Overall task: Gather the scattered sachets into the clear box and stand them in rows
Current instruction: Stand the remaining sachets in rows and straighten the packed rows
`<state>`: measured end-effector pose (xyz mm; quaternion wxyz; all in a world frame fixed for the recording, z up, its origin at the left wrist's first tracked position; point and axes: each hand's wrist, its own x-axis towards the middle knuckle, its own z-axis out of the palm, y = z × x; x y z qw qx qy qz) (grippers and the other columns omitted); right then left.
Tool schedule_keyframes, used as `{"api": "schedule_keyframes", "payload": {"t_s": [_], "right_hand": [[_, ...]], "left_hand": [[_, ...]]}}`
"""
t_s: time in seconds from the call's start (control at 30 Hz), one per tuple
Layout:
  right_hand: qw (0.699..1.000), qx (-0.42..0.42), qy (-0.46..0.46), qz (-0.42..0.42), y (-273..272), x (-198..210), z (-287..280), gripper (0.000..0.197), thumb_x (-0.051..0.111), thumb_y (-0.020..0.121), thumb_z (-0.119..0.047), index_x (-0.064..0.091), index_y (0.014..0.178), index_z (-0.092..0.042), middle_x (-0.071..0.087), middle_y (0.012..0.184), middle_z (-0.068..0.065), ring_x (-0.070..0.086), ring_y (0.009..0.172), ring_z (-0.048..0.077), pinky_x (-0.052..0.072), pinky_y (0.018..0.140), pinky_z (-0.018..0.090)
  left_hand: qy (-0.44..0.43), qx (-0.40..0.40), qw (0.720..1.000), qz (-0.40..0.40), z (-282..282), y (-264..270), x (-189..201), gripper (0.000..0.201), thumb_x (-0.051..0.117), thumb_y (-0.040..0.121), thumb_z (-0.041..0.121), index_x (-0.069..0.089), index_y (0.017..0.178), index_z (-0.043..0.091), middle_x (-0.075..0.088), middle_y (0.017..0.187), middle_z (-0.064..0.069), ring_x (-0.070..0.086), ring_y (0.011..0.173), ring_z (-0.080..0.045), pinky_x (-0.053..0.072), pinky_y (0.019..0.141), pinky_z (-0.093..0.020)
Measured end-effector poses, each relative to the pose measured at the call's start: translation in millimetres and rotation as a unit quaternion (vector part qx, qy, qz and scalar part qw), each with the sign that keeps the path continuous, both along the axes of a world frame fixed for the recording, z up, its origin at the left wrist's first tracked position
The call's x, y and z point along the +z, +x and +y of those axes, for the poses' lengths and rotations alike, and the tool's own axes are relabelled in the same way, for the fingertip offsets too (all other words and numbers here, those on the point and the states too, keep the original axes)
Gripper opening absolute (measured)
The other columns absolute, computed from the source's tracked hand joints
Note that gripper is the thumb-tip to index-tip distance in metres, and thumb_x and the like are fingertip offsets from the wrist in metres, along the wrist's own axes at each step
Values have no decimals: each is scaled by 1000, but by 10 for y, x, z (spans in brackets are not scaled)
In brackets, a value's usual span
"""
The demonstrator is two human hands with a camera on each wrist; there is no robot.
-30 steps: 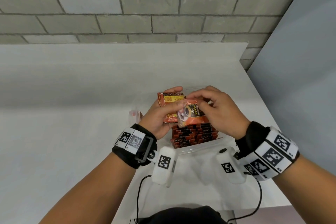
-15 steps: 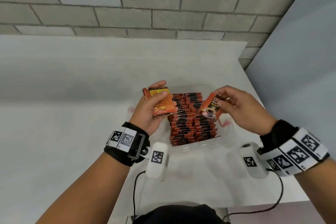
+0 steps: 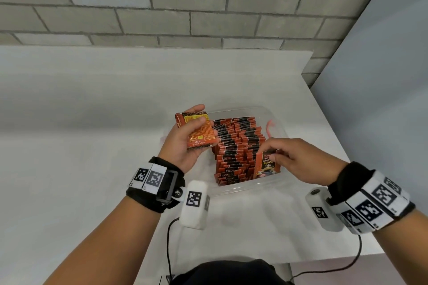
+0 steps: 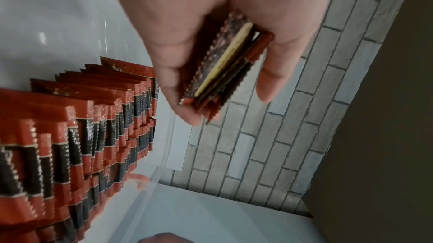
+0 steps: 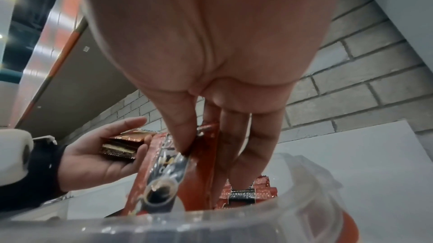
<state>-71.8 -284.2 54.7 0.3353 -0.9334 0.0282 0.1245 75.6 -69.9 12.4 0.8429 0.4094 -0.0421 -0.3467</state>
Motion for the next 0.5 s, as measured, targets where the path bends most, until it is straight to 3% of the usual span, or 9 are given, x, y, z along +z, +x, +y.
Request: {"api": "schedule_keyframes", "payload": {"t_s": [0.1,0.2,0.27,0.33,0.5], "right_hand": [[999,4,-22,34,10,-53,7,23,53,96,-13,63,102,-33,66,95,-12,61,82,3,50,78,21],[997,13,-78,2,0,-146,24,16,65,89,-15,73,98,-25,67,95,-13,60,87,4,45,79,16],[994,11,-103,-23,3,-181,29,15,69,86,-15,76,98,-22,57,89,-15,53,88,8,39,77,12],[993,14,-113,-20,22,-181,26,17,69,86,-16,75,101,-22,49,85,-17,49,88,8,37,76,11],[991,64,-116,14,79,-97,29,21,63,90,-18,74,104,-29,62,96,-15,55,88,4,44,83,18]], "left_hand": [[0,-1,1000,1,2,0,7,40,63,77,13,60,116,18,63,85,-11,64,73,-25,56,65,-37],[3,1,1000,1,3,-4,9,40,63,76,13,60,116,18,63,86,-11,65,74,-25,56,65,-37],[7,2,1000,0,3,0,8,41,63,76,13,60,116,18,64,86,-11,65,74,-25,56,66,-37],[10,2,1000,-1,1,3,6,42,63,76,13,60,117,18,64,85,-11,65,74,-24,56,66,-37],[16,0,1000,-4,-17,10,4,41,64,75,13,61,116,19,64,86,-10,65,74,-24,56,66,-38]]}}
